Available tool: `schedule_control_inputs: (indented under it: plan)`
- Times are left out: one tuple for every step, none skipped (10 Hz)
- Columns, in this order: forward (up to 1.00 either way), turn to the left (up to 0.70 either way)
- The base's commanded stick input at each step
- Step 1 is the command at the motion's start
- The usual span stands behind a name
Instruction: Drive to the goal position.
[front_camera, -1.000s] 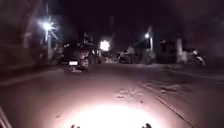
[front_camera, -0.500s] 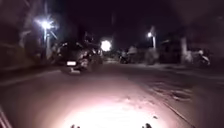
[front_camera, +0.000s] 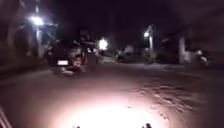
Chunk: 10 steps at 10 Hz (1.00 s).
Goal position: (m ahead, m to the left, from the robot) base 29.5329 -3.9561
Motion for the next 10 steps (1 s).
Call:
schedule_control_inputs:
  plan:
    - [0.85,0.0]
    - [0.85,0.0]
    - [0.85,0.0]
    - [0.85,0.0]
    - [0.85,0.0]
    - [0.85,0.0]
    - [0.85,0.0]
    - [0.85,0.0]
    - [0.85,0.0]
    - [0.85,0.0]
